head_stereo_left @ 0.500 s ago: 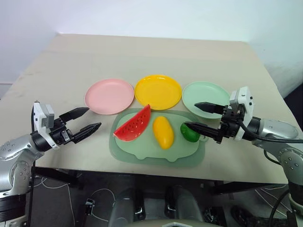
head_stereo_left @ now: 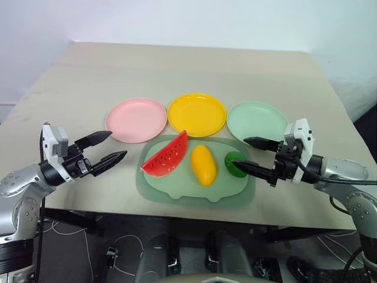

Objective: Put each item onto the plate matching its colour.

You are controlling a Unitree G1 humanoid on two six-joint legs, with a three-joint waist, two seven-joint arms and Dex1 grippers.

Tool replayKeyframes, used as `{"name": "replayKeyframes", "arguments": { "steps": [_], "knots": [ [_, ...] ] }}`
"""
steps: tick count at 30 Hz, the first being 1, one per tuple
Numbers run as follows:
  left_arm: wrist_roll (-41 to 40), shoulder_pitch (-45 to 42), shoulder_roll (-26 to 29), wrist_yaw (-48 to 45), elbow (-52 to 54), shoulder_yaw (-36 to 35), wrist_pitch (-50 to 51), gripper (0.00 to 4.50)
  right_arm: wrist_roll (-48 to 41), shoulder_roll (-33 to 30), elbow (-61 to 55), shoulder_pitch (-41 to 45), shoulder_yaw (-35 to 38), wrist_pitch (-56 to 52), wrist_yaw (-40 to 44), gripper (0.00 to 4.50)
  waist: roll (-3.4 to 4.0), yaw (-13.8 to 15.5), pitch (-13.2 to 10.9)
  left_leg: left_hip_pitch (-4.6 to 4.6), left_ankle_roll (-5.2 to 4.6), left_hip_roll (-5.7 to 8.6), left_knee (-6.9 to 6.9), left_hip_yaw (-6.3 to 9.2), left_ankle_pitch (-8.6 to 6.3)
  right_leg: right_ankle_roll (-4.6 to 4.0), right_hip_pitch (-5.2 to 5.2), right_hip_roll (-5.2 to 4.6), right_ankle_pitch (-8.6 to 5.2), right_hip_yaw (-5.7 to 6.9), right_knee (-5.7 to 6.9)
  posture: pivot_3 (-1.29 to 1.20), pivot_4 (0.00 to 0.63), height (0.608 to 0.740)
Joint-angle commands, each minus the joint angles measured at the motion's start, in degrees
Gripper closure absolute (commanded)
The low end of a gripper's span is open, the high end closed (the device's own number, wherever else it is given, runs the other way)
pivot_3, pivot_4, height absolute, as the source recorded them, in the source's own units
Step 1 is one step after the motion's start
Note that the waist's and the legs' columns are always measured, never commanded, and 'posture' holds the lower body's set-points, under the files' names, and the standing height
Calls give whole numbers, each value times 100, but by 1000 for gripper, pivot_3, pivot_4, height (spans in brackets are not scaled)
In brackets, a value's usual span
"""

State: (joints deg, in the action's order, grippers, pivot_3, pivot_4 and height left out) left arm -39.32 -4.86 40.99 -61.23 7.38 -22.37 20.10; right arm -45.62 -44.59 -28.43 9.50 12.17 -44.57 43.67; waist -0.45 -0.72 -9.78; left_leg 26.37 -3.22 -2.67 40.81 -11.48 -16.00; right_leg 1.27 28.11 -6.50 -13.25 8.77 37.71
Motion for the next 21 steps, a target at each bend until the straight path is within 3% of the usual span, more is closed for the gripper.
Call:
{"name": "replayKeyframes", "arguments": {
  "steps": [1, 9, 14, 21],
  "knots": [
    [-76, -87, 36, -14, 248, 54, 18, 46, 329, -1, 27, 4, 14, 213, -181, 0, 0, 1, 0, -1, 0, 0, 1, 0, 0, 0, -1, 0, 0, 0, -1, 0, 150, 696],
    [-32, -125, 67, -130, 154, 117, -17, 46, 974, 121, 242, 44, -367, 261, -591, 0, 0, -4, 0, 0, 1, -1, -6, -1, 1, -2, 1, 0, 2, 4, -5, 0, 150, 696],
    [-18, -190, 49, -120, 129, 126, -27, 46, 704, 288, 180, 149, -368, -154, -730, 0, 0, -5, 0, 0, 3, -1, -6, -2, 2, -2, 0, 0, 2, 5, -5, 0, 150, 696],
    [12, -153, 10, -99, 181, 132, -46, 46, 1174, 336, 414, 273, -795, -249, -874, 0, 1, -6, 0, 0, 3, -1, -6, -3, 2, -2, 0, 0, 2, 5, -6, 0, 150, 696]
  ]
}}
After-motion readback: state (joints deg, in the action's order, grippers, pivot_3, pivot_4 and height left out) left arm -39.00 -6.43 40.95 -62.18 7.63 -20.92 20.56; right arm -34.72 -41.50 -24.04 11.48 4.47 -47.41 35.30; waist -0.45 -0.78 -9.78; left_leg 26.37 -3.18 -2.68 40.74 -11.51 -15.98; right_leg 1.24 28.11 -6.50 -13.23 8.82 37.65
